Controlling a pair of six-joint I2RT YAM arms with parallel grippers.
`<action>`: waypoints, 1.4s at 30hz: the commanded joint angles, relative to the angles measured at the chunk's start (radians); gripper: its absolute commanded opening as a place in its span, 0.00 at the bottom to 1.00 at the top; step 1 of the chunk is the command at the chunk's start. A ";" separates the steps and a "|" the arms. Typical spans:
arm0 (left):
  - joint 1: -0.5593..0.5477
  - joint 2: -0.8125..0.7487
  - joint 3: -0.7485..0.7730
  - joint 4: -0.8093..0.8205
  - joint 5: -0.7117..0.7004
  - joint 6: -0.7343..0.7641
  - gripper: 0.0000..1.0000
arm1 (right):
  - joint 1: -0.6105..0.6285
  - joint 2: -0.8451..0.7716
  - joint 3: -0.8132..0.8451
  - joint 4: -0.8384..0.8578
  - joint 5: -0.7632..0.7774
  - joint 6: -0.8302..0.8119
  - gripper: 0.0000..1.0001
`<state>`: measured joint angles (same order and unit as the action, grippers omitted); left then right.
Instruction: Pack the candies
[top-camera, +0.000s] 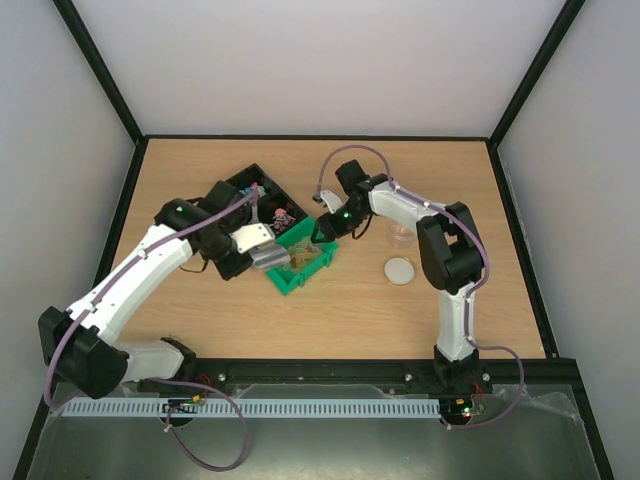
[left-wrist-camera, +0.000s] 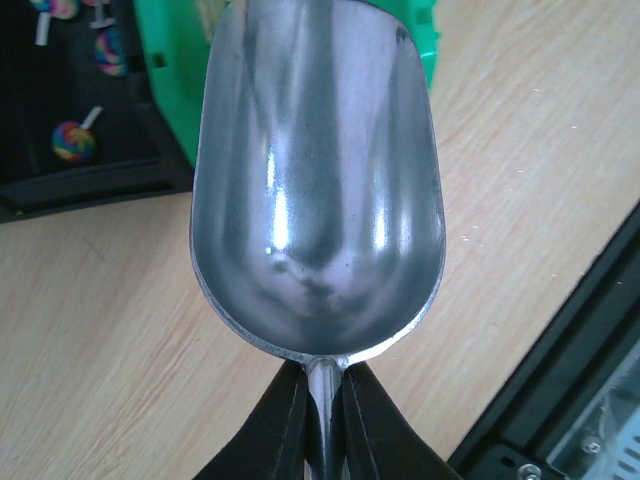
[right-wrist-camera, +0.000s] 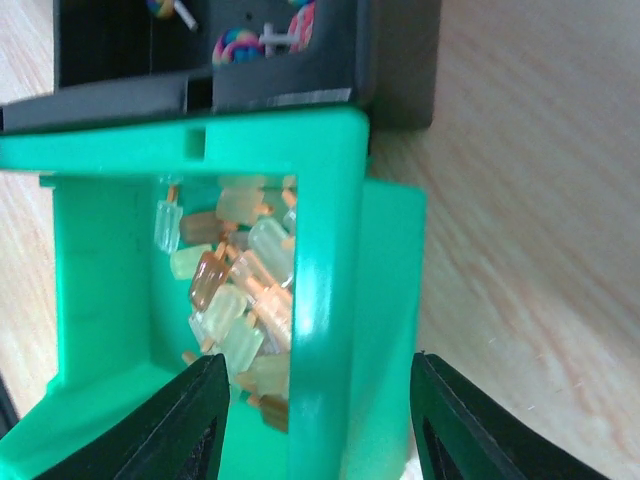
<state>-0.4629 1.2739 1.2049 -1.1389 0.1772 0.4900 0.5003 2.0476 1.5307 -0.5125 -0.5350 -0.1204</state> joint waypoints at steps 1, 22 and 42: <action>-0.071 0.038 0.043 -0.096 -0.063 -0.089 0.02 | 0.000 -0.074 -0.057 -0.026 -0.086 0.071 0.52; -0.166 0.097 0.036 -0.162 -0.303 -0.104 0.02 | 0.041 -0.145 -0.225 0.097 -0.320 0.219 0.47; -0.191 0.360 0.134 -0.160 -0.492 0.023 0.02 | 0.044 -0.145 -0.292 0.187 -0.367 0.275 0.27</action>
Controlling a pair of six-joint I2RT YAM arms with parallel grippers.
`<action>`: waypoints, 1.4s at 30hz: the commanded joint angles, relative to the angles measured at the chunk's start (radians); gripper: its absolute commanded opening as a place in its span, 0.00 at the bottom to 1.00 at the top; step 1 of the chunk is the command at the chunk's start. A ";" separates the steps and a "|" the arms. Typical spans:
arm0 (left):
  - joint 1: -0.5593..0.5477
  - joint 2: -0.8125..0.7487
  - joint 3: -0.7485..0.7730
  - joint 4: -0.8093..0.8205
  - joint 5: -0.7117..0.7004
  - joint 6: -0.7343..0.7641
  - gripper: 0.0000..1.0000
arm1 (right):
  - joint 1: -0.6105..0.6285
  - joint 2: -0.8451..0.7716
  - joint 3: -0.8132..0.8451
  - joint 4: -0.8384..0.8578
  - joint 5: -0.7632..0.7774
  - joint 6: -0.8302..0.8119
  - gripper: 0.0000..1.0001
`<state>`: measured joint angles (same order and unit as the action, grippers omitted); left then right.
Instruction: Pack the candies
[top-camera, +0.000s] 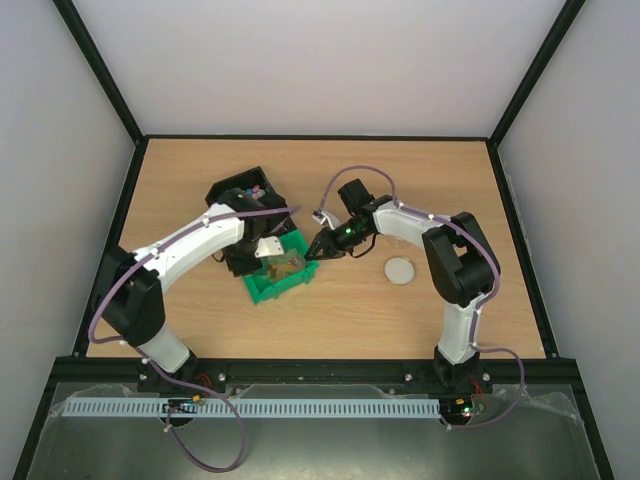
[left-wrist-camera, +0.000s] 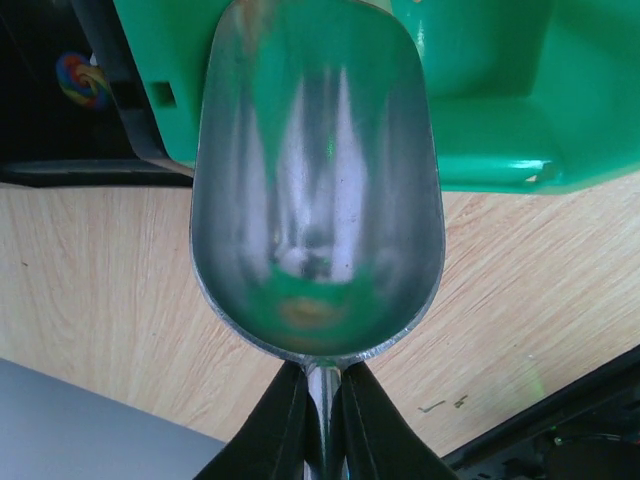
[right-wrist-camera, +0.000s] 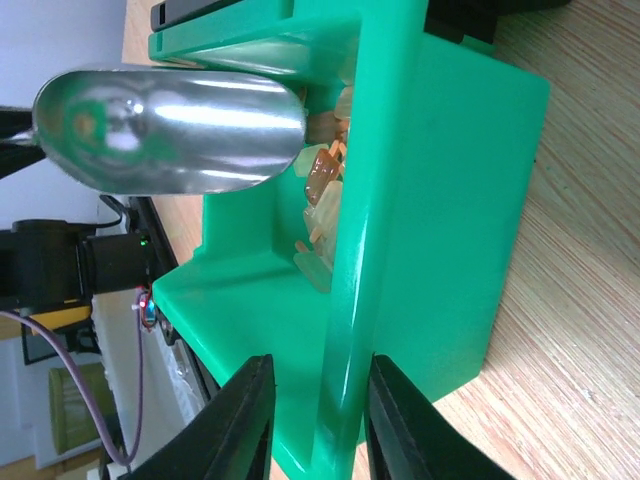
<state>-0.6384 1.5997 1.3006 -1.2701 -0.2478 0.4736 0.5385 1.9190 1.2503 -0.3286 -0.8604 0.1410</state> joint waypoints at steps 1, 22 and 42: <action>-0.019 0.047 0.044 -0.029 -0.074 0.042 0.02 | 0.006 -0.013 -0.010 0.003 -0.043 0.017 0.25; -0.023 0.027 -0.160 0.263 0.220 0.079 0.02 | 0.006 0.023 0.008 -0.041 -0.068 -0.013 0.01; 0.113 -0.183 -0.438 0.783 0.643 0.016 0.02 | 0.006 0.033 0.003 -0.027 -0.076 -0.008 0.01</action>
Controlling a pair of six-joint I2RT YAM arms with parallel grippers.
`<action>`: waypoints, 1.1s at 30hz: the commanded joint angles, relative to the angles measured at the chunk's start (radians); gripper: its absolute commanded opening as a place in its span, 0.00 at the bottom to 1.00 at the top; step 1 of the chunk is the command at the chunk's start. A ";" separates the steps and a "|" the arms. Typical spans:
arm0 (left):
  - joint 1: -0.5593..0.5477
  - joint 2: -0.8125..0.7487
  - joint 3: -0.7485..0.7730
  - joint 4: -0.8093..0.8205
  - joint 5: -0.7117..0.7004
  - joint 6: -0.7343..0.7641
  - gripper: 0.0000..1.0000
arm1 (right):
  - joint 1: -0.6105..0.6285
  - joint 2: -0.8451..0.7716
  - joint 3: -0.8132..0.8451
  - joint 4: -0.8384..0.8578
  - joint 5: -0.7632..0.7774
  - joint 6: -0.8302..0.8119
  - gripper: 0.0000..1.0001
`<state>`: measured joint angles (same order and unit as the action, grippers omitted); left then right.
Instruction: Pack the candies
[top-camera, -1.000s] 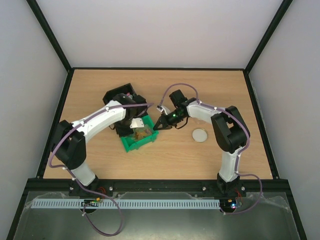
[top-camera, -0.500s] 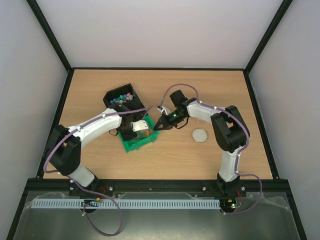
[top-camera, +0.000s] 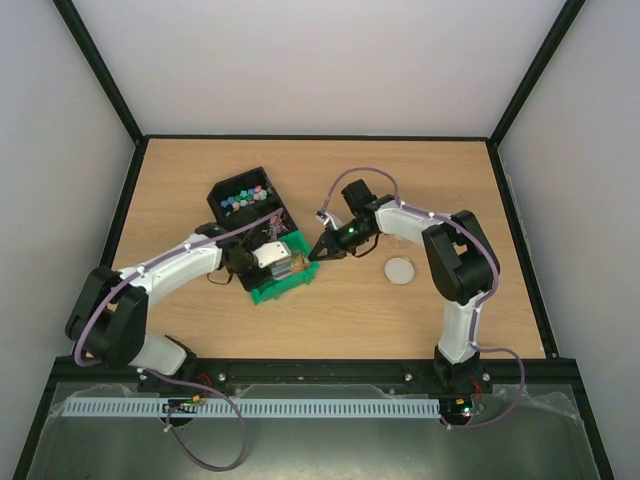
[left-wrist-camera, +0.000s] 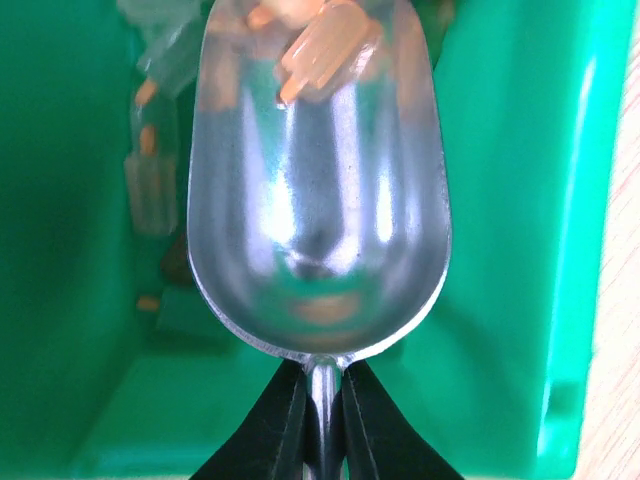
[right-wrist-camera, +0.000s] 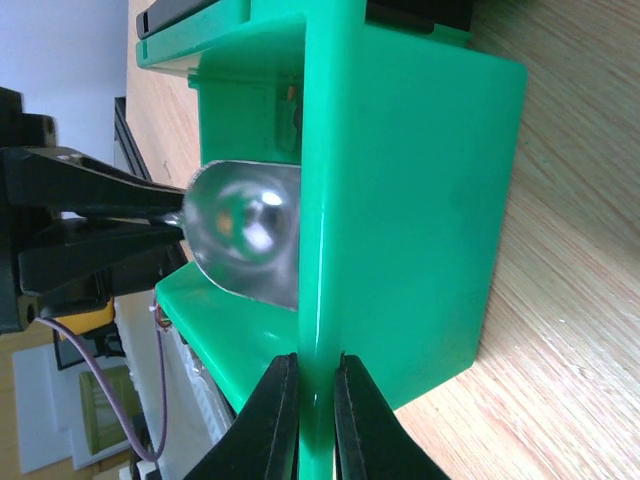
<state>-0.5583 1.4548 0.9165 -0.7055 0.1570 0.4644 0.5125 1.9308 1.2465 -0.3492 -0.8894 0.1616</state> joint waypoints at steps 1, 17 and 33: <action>0.050 -0.061 -0.072 0.246 0.266 0.024 0.02 | 0.032 0.021 0.006 -0.005 -0.046 -0.027 0.01; 0.189 -0.163 -0.245 0.413 0.392 0.066 0.02 | 0.032 0.023 0.007 -0.004 -0.027 -0.028 0.01; 0.357 -0.276 -0.365 0.395 0.530 0.217 0.02 | 0.032 0.004 0.012 -0.008 -0.003 -0.040 0.18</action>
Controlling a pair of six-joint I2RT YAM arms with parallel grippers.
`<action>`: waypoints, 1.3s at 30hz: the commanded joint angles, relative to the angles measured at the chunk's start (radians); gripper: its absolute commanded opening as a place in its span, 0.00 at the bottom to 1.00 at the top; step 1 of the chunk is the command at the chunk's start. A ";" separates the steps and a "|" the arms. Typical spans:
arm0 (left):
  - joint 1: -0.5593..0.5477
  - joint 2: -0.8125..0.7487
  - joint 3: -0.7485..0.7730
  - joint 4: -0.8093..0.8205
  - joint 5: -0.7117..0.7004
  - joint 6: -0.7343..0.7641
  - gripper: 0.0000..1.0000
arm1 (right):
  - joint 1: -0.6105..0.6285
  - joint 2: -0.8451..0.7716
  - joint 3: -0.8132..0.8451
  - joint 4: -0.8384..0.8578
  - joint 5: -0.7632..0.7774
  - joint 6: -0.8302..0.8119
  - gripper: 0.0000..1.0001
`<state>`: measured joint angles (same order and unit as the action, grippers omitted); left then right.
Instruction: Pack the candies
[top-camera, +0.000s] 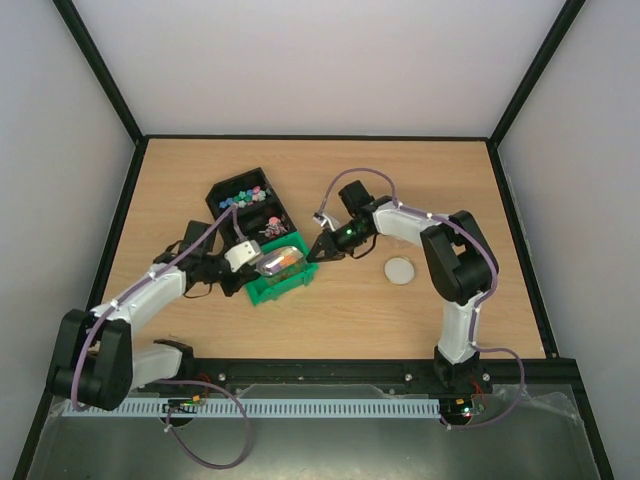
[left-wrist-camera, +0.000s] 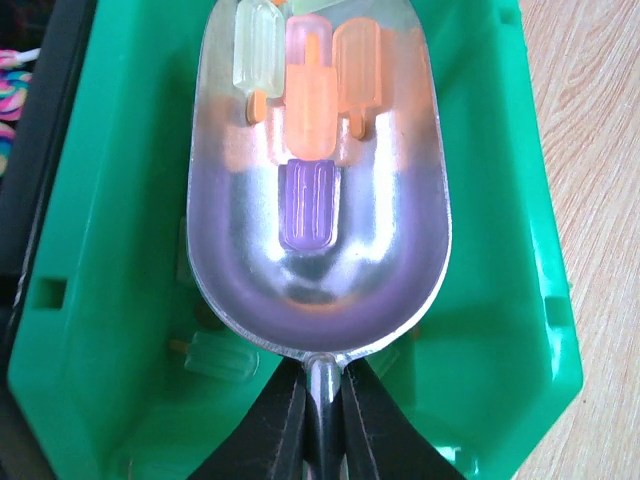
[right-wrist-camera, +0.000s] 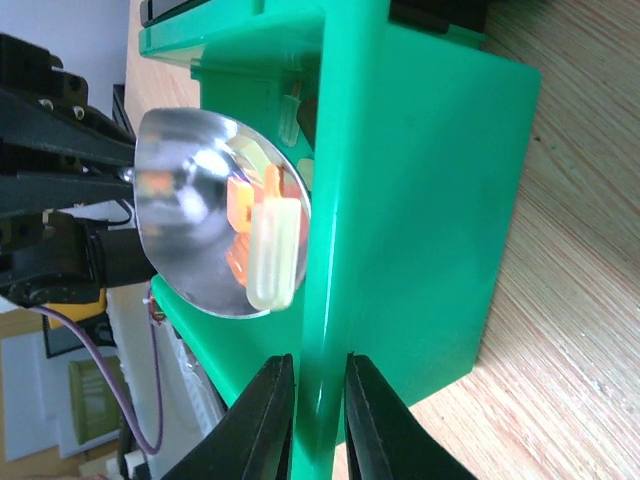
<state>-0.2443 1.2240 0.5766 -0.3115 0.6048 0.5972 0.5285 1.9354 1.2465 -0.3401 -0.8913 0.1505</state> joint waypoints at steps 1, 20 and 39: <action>0.054 -0.052 -0.030 -0.012 0.092 0.099 0.02 | 0.016 -0.002 0.016 -0.019 -0.001 -0.029 0.20; 0.063 -0.101 0.135 -0.209 0.121 0.106 0.02 | -0.129 -0.070 0.227 -0.278 -0.041 -0.207 0.95; -0.082 0.047 0.336 -0.193 0.005 -0.007 0.02 | -0.768 -0.112 0.154 -0.446 0.131 -0.315 0.99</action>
<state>-0.2951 1.2407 0.8673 -0.5152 0.6304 0.6178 -0.2226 1.8122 1.4490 -0.6865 -0.8230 -0.1188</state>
